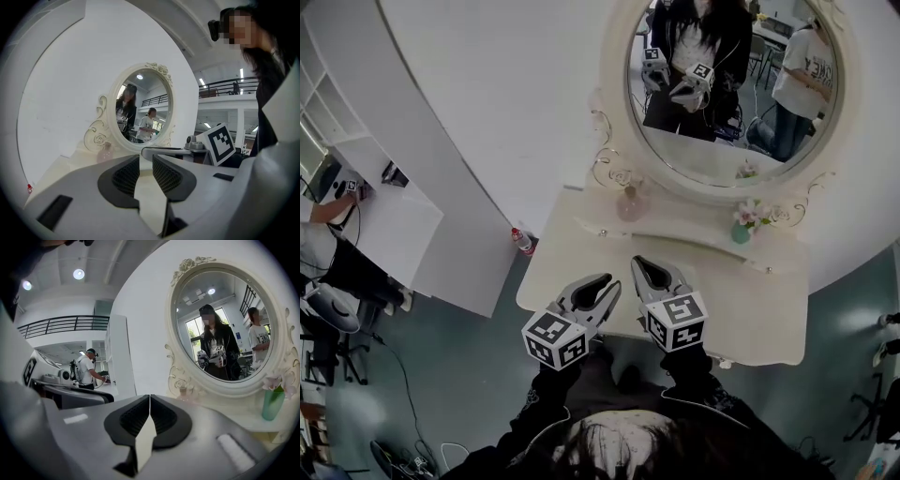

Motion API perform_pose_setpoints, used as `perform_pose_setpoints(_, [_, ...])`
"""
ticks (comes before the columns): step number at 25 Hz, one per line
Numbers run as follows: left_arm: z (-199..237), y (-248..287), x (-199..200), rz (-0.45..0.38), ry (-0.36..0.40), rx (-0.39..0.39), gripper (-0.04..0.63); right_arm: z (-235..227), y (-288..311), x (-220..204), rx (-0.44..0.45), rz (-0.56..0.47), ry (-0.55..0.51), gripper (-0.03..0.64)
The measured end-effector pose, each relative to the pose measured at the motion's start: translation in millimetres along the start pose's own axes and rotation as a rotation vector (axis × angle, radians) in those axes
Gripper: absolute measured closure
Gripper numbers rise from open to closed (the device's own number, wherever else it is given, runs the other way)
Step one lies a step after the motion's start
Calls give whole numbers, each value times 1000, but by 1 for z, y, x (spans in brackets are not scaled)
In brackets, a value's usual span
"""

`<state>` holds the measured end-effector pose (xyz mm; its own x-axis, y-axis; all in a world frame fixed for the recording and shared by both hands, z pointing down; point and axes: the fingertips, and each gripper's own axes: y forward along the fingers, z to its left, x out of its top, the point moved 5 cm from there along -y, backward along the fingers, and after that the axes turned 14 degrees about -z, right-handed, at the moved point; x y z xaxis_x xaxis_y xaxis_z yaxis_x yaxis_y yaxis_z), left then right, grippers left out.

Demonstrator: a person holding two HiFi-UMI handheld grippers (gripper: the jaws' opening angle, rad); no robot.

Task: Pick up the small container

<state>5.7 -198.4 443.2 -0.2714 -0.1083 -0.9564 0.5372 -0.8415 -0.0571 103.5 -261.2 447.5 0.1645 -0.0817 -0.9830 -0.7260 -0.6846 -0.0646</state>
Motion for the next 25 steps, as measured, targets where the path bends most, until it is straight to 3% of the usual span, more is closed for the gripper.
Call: perform_pose_setpoints(25, [112,74,17,81,-41,-144,526,-70,111,-34,-190,107,-32,600])
